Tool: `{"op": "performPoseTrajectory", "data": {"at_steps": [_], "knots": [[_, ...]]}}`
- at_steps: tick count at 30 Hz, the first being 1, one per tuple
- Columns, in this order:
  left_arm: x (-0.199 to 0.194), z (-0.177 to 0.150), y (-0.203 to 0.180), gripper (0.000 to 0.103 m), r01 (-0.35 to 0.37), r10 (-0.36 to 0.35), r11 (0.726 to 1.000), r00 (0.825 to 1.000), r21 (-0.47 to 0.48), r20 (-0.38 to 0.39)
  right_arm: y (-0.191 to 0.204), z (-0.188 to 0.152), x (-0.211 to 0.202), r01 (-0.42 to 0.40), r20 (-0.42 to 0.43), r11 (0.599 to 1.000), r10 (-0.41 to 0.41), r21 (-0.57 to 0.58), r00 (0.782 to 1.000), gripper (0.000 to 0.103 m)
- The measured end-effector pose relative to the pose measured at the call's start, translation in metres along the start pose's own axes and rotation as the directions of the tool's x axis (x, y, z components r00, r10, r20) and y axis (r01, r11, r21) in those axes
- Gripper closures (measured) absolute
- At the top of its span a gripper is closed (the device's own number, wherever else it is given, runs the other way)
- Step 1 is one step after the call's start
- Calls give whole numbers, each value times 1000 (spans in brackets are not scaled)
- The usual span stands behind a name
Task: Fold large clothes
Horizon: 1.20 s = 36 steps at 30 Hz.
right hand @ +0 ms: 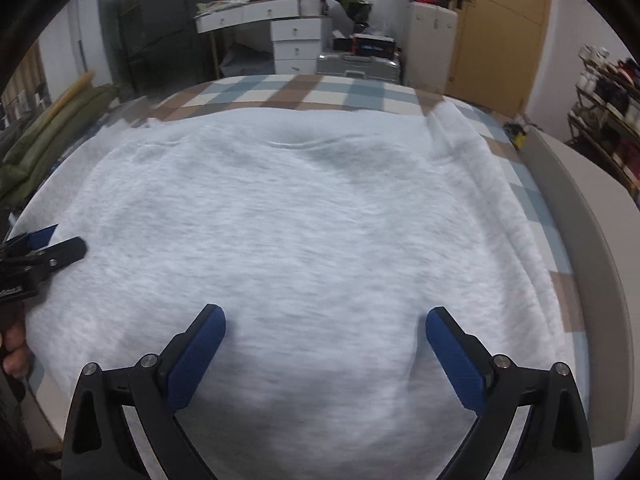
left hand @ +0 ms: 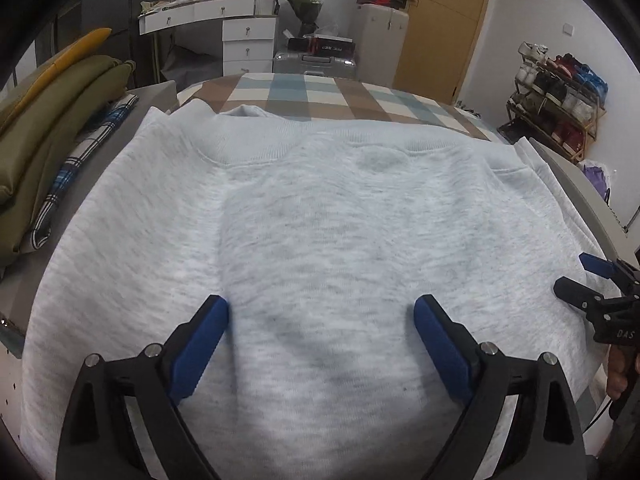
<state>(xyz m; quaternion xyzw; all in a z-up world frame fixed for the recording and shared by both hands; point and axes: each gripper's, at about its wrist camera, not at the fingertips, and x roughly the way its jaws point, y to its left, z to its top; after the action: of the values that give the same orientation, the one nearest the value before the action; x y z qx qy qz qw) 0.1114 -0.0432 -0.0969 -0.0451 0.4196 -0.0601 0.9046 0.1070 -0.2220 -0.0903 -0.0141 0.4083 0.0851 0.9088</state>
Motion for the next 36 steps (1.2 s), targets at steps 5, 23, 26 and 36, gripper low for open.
{"op": "performPoseTrajectory", "data": {"at_steps": [5, 23, 26, 36], "knots": [[-22, 20, 3, 38, 53, -50, 998, 996, -34, 67, -7, 12, -7, -4, 15, 999, 3, 34, 1000, 2], [-29, 10, 12, 80, -10, 13, 998, 999, -62, 38, -4, 24, 15, 50, -21, 997, -48, 57, 999, 3], [-48, 8, -9, 79, 93, -93, 996, 992, 10, 84, 24, 23, -5, -12, 18, 1000, 12, -1, 1000, 4], [-49, -19, -19, 79, 142, -143, 988, 990, 60, 18, 19, -6, -9, -13, 40, 998, 15, -64, 999, 4]]}}
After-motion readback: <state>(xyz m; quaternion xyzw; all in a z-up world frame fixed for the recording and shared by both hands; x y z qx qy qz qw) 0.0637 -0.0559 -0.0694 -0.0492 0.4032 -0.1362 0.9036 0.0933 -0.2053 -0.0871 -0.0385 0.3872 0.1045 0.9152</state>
